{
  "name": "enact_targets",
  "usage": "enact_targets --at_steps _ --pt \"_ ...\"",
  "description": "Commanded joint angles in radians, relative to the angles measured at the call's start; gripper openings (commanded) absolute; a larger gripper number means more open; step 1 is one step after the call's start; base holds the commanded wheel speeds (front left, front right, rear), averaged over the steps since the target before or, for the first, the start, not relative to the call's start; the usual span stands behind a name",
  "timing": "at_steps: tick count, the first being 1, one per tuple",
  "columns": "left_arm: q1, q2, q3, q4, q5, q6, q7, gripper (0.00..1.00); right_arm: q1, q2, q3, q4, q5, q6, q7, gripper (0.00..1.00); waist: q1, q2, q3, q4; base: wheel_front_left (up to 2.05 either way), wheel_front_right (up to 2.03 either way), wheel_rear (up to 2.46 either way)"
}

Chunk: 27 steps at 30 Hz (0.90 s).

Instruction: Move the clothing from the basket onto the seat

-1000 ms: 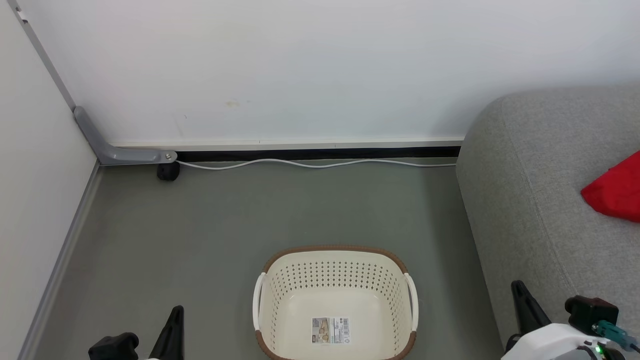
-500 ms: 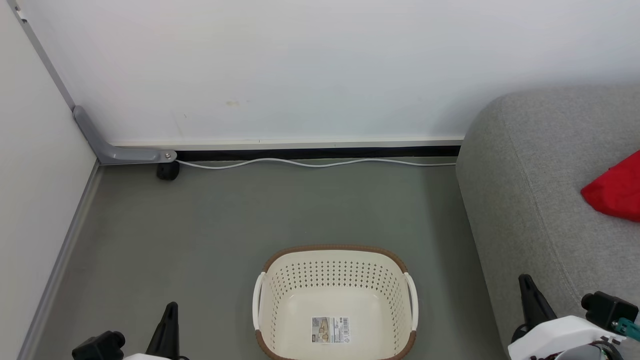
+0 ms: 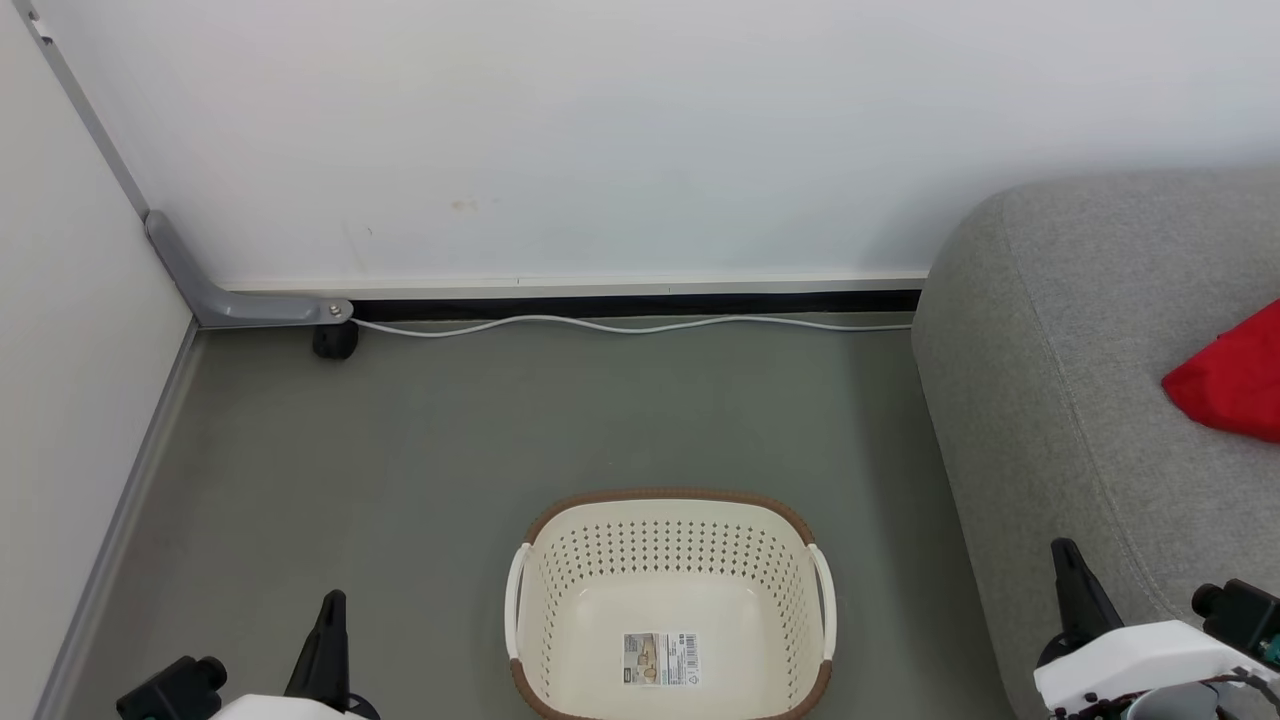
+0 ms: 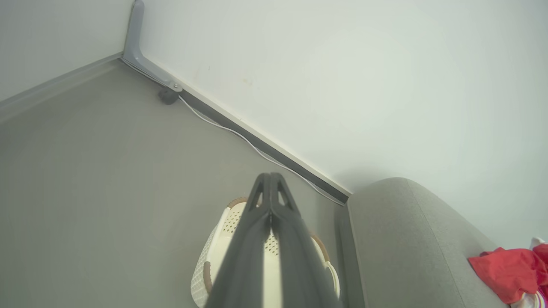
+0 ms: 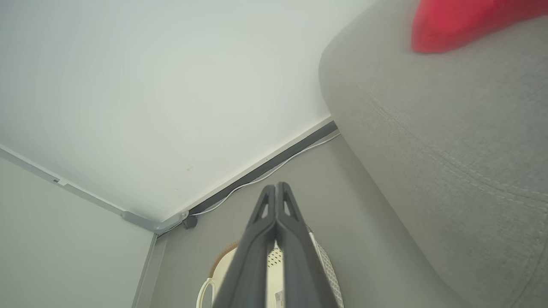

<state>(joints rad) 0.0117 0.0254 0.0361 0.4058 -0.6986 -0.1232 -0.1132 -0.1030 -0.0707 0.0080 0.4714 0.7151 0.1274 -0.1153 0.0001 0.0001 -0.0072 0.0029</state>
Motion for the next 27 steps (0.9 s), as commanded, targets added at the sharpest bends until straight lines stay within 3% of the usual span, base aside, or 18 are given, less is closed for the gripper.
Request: enact_targets --at_steps 1,27 --pt "-0.052 0.015 0.019 -0.032 -0.033 -0.003 0.006 0.0 -0.021 -0.007 0.0 -0.033 0.032 0.002 0.008 0.0 -0.0001 -0.0001 0.0 0.0 0.0 0.0 0.0" --pt "-0.074 0.018 0.038 -0.074 -0.319 -0.004 0.078 0.0 -0.016 0.002 -0.04 -0.096 0.313 0.002 0.08 0.0 -0.0001 -0.0001 0.003 -0.001 0.0 0.0 0.0"
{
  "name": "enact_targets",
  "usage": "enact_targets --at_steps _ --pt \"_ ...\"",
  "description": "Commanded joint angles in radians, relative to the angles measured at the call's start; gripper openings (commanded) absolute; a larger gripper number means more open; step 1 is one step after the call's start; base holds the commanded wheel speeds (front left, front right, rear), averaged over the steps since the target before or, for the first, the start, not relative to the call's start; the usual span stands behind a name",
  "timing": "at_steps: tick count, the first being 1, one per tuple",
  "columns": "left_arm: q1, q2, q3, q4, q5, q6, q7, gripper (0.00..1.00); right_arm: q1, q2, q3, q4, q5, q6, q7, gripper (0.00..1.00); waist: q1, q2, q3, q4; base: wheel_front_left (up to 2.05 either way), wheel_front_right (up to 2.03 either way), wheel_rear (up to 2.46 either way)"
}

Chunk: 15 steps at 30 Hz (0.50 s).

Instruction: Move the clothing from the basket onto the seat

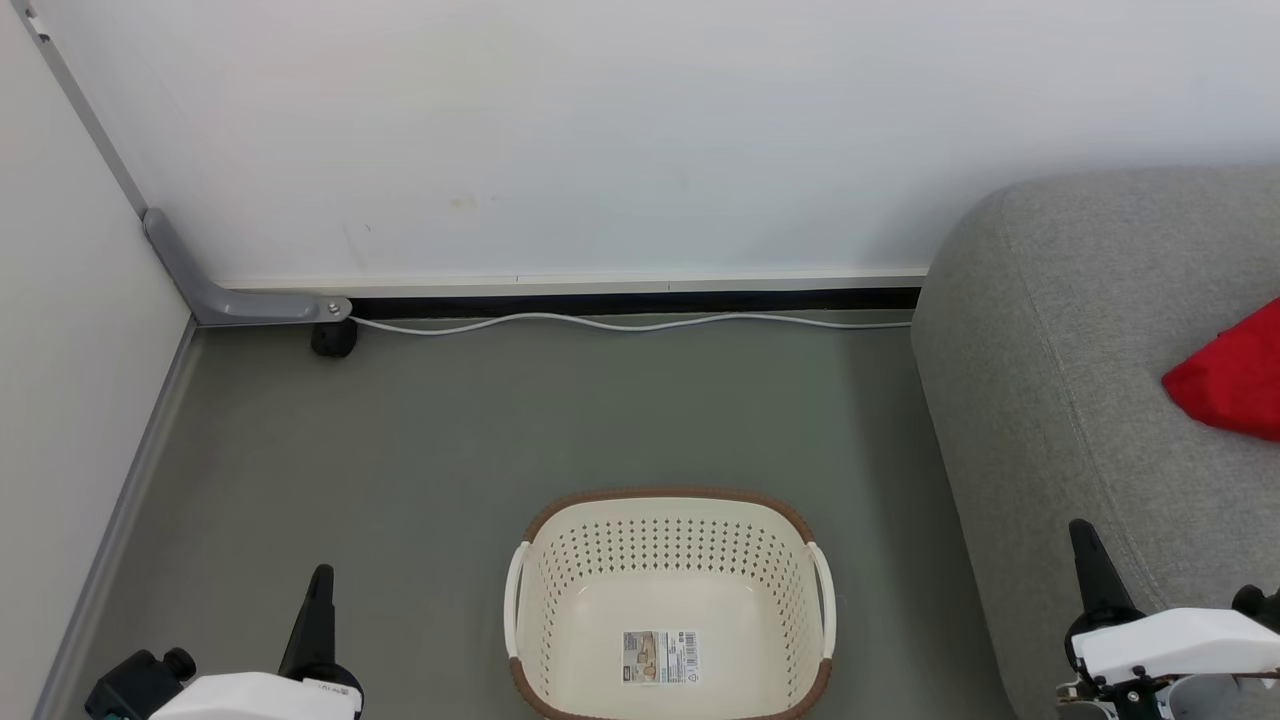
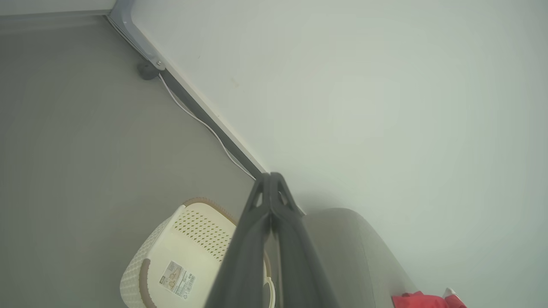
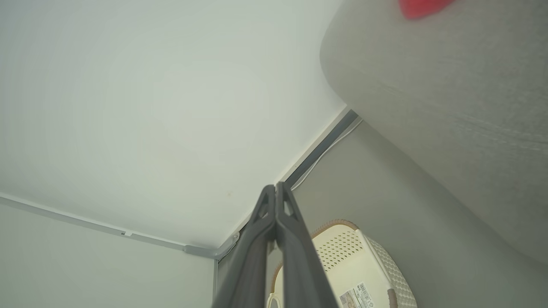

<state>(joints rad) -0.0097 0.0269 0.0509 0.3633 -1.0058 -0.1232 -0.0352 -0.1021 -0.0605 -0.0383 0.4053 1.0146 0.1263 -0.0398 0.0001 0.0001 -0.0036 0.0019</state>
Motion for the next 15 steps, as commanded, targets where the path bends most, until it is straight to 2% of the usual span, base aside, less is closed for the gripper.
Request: enact_targets --at_steps 1,15 --pt "-0.053 0.017 0.024 -0.033 -0.023 -0.004 0.003 0.0 -0.017 -0.008 0.005 -0.033 0.024 0.003 0.008 0.0 0.0 -0.0001 0.0 0.0 0.0 0.0 0.0" --pt "-0.066 0.019 0.035 -0.056 -0.183 -0.005 0.043 0.0 -0.014 -0.003 -0.018 -0.068 0.182 0.004 0.048 0.0 0.0 -0.0001 0.002 -0.001 0.0 0.0 0.0"
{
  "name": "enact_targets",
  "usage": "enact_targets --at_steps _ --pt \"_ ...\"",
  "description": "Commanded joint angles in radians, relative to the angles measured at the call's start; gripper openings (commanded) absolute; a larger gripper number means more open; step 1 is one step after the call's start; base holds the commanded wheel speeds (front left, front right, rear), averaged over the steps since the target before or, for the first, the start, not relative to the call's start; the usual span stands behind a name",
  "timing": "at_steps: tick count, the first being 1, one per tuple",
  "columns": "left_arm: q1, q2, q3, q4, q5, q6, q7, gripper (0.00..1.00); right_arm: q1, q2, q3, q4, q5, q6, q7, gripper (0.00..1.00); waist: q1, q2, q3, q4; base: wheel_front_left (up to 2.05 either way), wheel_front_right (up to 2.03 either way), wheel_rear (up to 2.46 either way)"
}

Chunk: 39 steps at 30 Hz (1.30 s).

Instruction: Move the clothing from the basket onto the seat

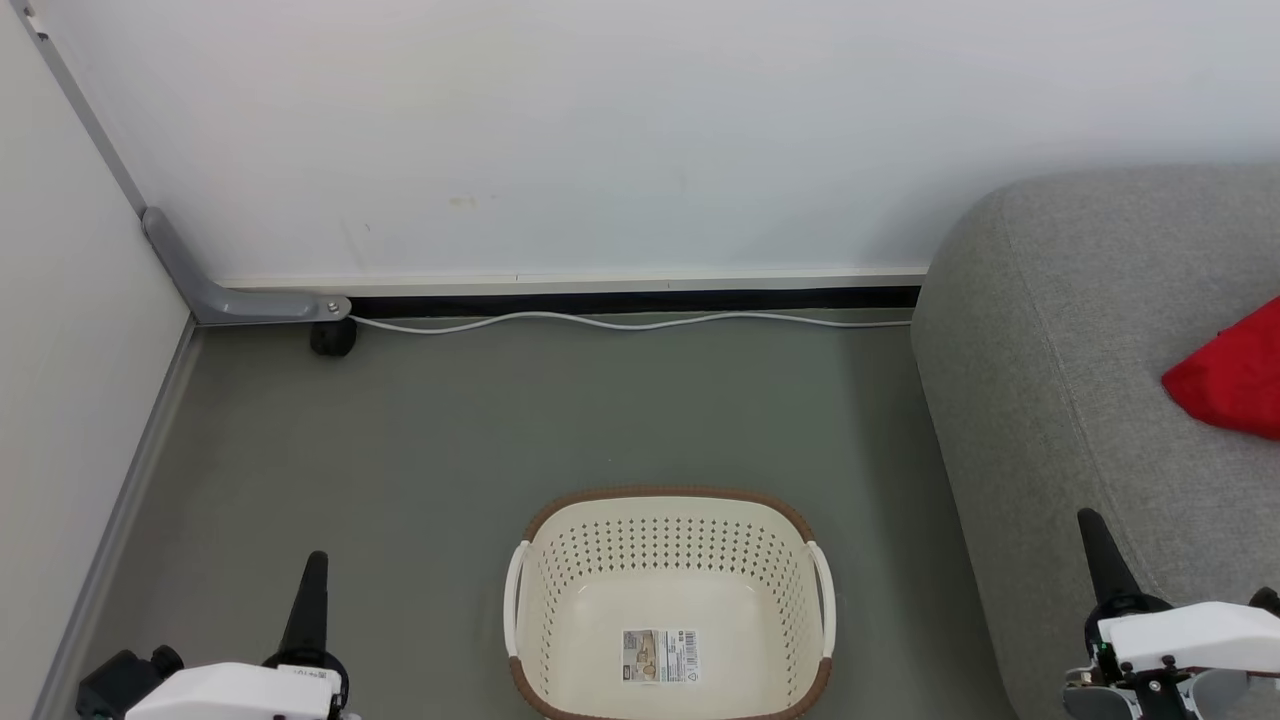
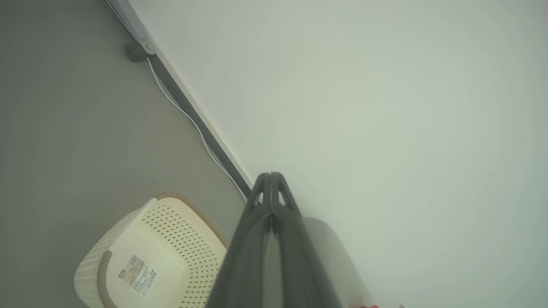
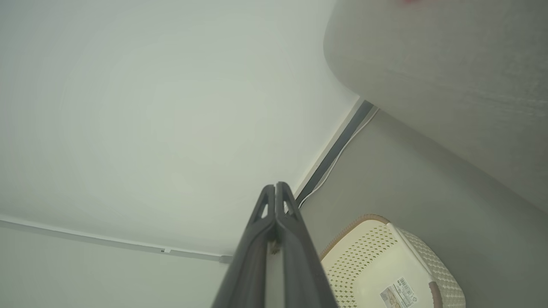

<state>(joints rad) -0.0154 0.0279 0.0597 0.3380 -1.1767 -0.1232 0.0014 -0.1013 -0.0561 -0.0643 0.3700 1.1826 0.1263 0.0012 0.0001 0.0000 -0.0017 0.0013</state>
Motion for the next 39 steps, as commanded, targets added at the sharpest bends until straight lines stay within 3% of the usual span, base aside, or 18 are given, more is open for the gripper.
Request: enact_targets --at_steps 1,39 --pt "-0.061 0.018 0.027 -0.033 -0.024 -0.005 0.009 0.0 -0.014 -0.007 0.007 -0.035 0.025 0.004 0.01 0.0 -0.0001 0.0 0.0 0.0 0.0 0.0 0.0" --pt "-0.093 0.022 0.054 -0.092 -0.432 -0.007 0.112 0.0 -0.007 0.006 -0.05 -0.125 0.426 0.004 0.112 0.0 -0.0001 0.0 0.005 -0.001 0.0 0.0 0.0"
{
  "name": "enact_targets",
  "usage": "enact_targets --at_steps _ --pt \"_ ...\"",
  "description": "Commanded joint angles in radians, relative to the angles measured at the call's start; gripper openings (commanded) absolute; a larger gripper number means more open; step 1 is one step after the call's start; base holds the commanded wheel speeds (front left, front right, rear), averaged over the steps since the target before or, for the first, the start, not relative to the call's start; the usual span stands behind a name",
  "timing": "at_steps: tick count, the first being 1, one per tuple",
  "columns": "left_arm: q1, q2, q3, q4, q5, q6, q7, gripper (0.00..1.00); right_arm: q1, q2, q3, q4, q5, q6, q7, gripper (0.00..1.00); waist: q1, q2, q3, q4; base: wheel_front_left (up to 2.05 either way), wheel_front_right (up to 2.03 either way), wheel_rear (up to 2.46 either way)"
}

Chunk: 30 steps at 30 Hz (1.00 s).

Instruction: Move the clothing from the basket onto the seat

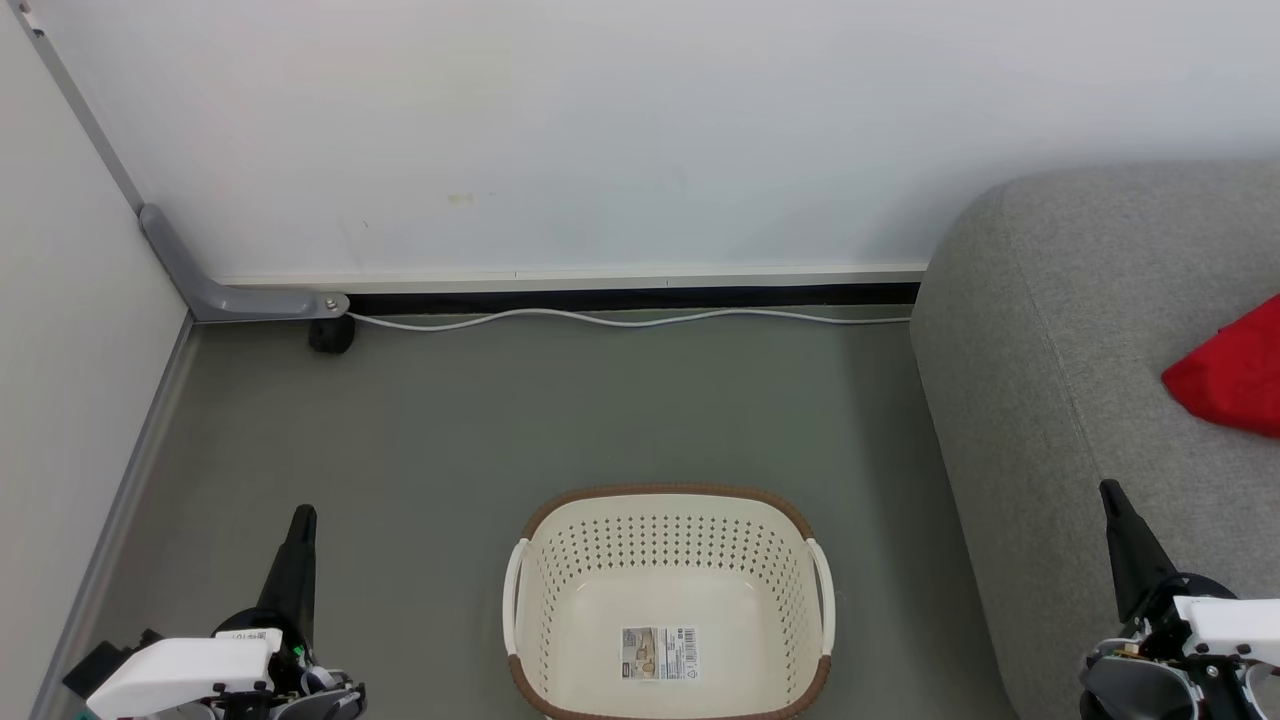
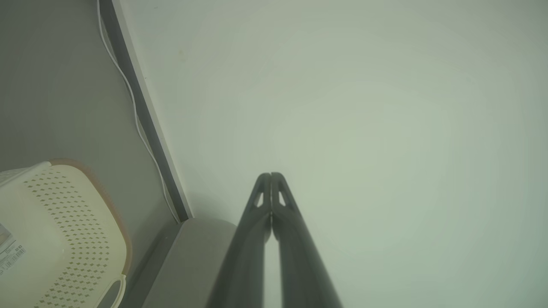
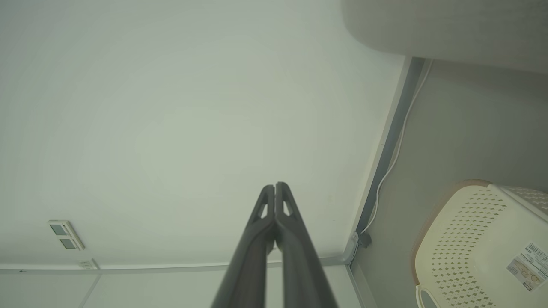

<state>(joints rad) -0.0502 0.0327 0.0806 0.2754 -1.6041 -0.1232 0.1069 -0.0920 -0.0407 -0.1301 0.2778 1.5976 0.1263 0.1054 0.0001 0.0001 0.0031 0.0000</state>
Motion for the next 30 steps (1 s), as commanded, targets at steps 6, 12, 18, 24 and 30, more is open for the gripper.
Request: enact_targets --at_steps 6,12,18,24,30 --pt "-0.058 0.018 0.033 -0.03 -0.004 -0.007 0.006 0.0 -0.016 -0.009 0.016 -0.033 0.011 0.004 0.008 0.0 0.0 -0.0001 0.0 0.0 0.0 0.0 0.0" --pt "-0.058 0.018 0.033 -0.03 -0.004 -0.007 0.006 0.0 -0.016 -0.009 0.016 -0.033 0.011 0.004 0.008 0.0 0.0 -0.0001 0.0 0.0 0.0 0.0 0.0" --pt "-0.058 0.018 0.033 -0.03 -0.004 -0.007 0.006 0.0 -0.016 -0.009 0.016 -0.033 0.011 0.004 0.008 0.0 0.0 -0.0001 0.0 0.0 0.0 0.0 0.0" --pt "-0.058 0.018 0.033 -0.03 -0.004 -0.007 0.006 0.0 -0.016 -0.009 0.016 -0.033 0.011 0.004 0.008 0.0 0.0 -0.0001 0.0 0.0 0.0 0.0 0.0" --pt "-0.058 0.018 0.033 -0.03 -0.004 -0.007 0.006 0.0 -0.016 -0.009 0.016 -0.033 0.011 0.004 0.008 0.0 0.0 -0.0001 0.0 0.0 0.0 0.0 0.0"
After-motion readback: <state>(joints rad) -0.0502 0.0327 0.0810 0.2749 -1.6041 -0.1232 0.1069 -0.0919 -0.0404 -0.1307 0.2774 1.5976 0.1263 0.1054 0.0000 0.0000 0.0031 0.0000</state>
